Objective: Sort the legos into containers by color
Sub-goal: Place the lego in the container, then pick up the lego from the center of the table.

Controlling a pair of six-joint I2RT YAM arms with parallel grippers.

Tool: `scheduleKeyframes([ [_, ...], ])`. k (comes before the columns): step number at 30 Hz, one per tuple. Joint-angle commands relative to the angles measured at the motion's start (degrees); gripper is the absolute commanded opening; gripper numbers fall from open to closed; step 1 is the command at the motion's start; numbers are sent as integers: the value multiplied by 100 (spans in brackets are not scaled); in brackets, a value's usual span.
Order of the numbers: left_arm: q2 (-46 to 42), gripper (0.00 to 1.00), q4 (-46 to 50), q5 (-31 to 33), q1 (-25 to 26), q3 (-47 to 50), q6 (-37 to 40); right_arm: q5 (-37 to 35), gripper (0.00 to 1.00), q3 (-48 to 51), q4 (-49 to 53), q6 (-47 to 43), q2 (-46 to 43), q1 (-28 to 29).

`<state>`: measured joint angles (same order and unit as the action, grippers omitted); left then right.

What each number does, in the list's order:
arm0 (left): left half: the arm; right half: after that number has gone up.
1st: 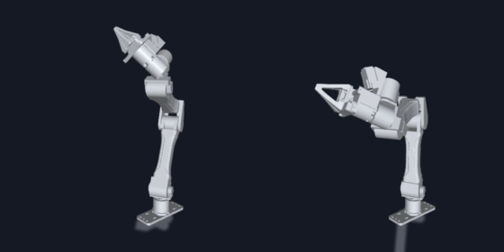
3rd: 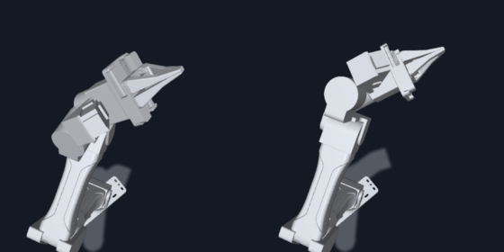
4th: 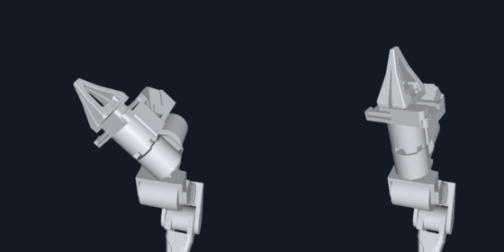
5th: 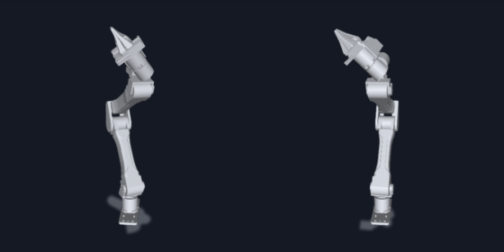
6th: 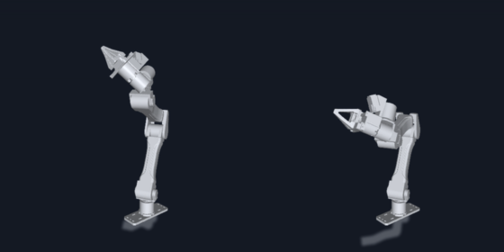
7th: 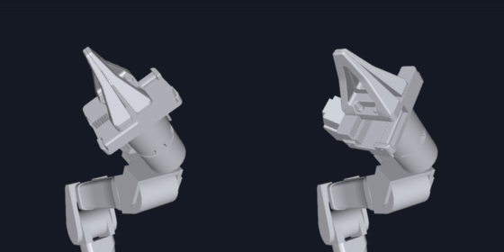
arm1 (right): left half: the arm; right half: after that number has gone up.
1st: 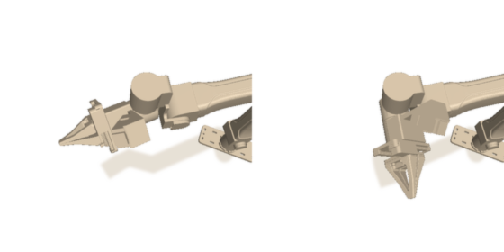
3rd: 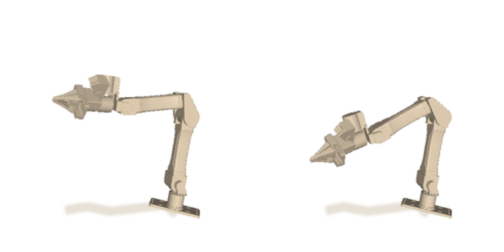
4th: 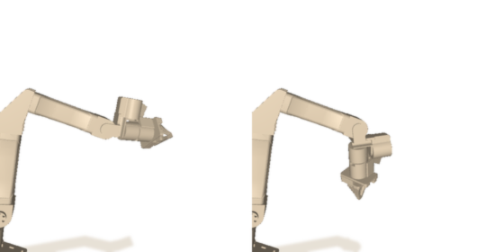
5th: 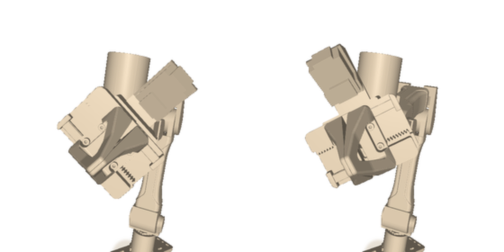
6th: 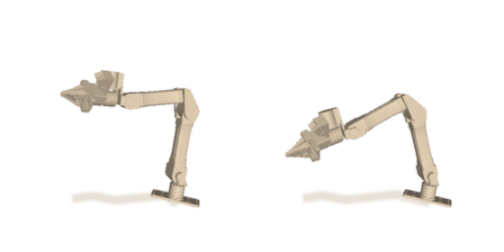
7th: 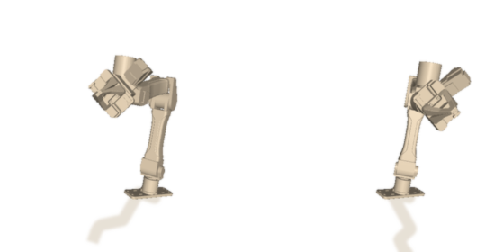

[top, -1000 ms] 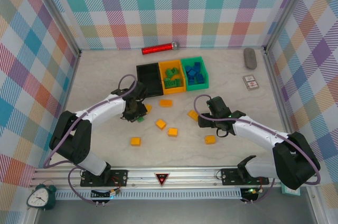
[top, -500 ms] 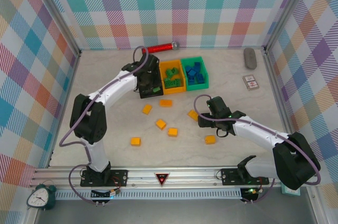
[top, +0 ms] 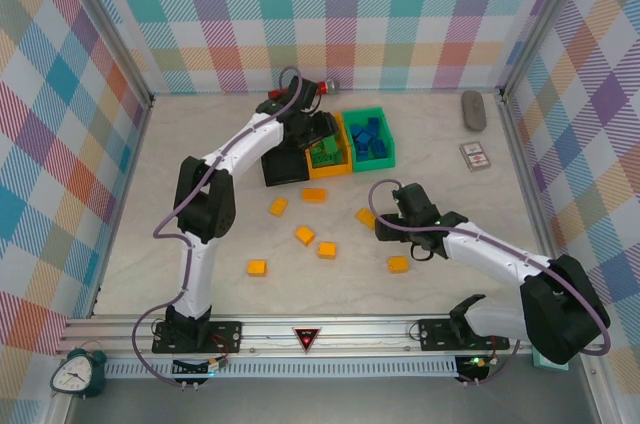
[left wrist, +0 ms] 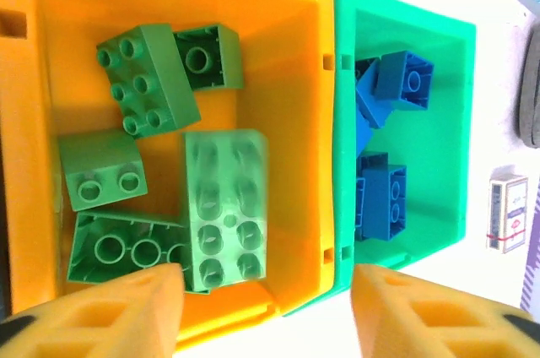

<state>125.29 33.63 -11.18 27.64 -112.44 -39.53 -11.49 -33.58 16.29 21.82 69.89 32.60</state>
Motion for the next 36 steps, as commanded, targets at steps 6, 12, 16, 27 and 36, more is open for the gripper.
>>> scheduleKeyframes([
  [6, -1240, 65, -736, -95, 14, 1374, 44, 92, 77, 9, -58, -38, -12, 6],
  [12, -2628, 65, -1328, 94, 104, 3063, 174, 284, 77, -163, 25, -97, 208, 9],
  [16, -3474, 65, -1349, 431, 235, 4023, 371, 488, 77, -381, 67, -175, 493, 1],
  [27, -5229, 69, -888, 1374, 321, 6110, 642, 714, 77, -1635, 490, -627, 1931, 1],
  [36, -5907, 69, -719, 1634, 321, 6919, 345, 691, 75, -2236, 735, -871, 2770, 1],
])
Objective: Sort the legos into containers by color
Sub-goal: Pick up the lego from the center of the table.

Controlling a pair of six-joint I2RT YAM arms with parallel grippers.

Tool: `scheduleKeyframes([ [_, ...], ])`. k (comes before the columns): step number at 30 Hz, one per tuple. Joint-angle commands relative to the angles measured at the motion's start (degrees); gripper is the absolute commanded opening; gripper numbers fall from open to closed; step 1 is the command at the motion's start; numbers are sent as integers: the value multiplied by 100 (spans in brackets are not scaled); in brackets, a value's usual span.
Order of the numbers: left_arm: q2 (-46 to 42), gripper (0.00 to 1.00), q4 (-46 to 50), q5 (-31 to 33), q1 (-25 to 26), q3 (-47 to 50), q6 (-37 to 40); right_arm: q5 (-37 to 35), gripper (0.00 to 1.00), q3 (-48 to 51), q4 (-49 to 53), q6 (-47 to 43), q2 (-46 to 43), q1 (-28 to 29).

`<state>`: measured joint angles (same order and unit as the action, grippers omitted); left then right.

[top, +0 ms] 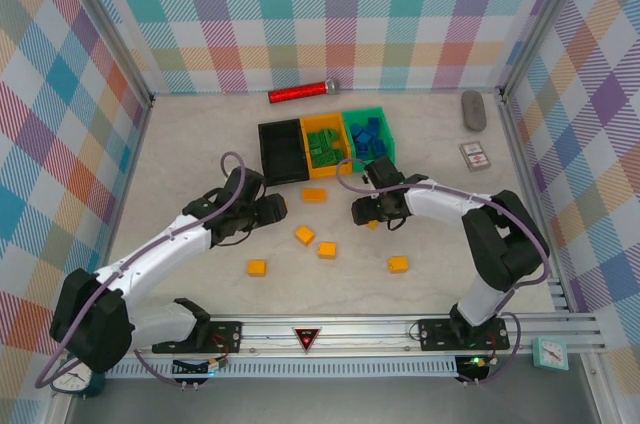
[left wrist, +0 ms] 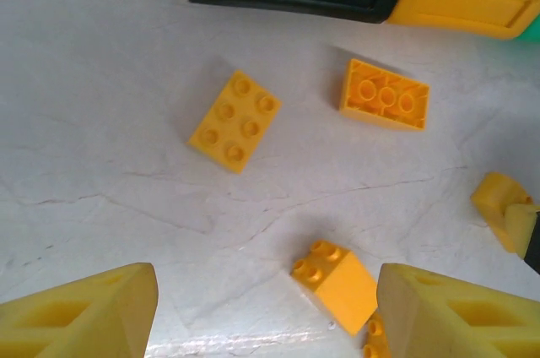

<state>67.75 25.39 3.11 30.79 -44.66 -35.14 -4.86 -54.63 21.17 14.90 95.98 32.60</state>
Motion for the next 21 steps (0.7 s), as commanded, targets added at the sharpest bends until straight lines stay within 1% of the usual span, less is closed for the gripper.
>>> scheduleKeyframes([
  [1, -151, 69, 122, 222, 6, 164, -107, 45, 74, -156, 249, -180, 206, 2],
  [7, 211, 69, 295, 279, 6, 49, -89, 533, 72, -260, 326, -168, 310, 34],
  [11, 843, 69, 640, 433, 2, -401, 6, 578, 72, -98, 434, -128, 148, 107],
  [16, 1576, 68, 504, 333, -2, -832, 166, 675, 73, 4, 504, -146, 100, 113],
  [19, 1984, 68, 554, 379, -2, -1180, 282, 706, 71, -4, 488, -133, 151, 123],
  [21, 2254, 68, 683, 484, -2, -1452, 355, 714, 65, -41, 453, -143, 219, 124],
])
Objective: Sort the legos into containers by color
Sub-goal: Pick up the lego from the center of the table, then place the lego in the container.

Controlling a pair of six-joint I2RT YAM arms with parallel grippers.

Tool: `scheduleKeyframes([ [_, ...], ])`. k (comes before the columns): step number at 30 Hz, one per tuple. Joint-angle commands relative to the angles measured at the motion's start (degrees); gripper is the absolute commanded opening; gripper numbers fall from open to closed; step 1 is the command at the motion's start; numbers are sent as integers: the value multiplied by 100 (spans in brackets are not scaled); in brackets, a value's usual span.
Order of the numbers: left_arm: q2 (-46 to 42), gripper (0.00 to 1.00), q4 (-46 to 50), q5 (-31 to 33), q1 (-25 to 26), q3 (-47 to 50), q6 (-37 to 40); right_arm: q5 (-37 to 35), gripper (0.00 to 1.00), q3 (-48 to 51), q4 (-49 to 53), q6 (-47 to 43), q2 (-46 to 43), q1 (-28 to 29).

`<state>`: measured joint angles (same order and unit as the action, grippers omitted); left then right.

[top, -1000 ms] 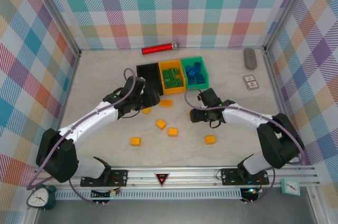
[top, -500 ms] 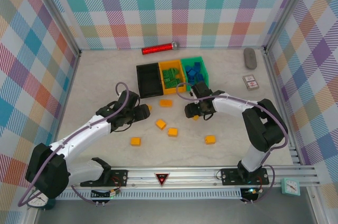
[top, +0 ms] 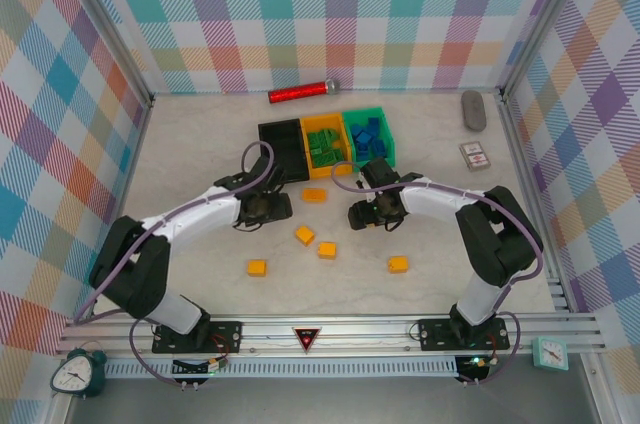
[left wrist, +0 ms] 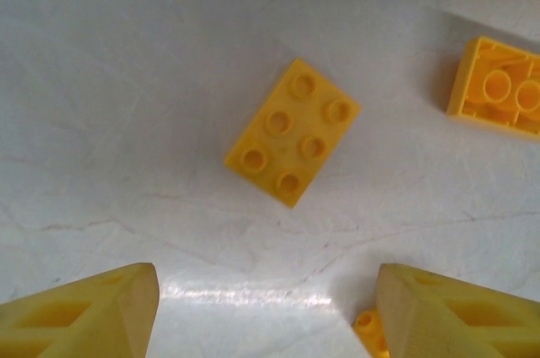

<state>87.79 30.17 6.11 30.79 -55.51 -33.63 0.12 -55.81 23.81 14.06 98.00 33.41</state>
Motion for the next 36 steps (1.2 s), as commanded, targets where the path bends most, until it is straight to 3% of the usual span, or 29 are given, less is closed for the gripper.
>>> scheduleKeyframes([
  [1, 362, 68, 240, 213, -3, -474, 262, 233, 62, 50, 182, -64, 47, 42],
  [4, 762, 66, 372, 225, -11, -796, 377, 283, 47, -28, 186, -71, 99, 42],
  [9, 1347, 60, 383, 64, -11, -1099, 513, 326, 35, -152, 279, -71, -97, 42],
  [17, 1870, 49, 363, 197, -55, -1202, 608, 383, 34, -653, 730, -61, -719, 43],
  [25, 1917, 49, 261, 77, -64, -1163, 650, 682, 34, -1424, 975, 29, -902, 43],
  [31, 1497, 50, 279, 193, -73, -903, 512, 1059, 35, -2295, 908, 177, -338, 43],
  [36, 393, 58, -111, 134, -64, -305, 409, 1514, 35, -3361, 709, 401, 651, 40],
])
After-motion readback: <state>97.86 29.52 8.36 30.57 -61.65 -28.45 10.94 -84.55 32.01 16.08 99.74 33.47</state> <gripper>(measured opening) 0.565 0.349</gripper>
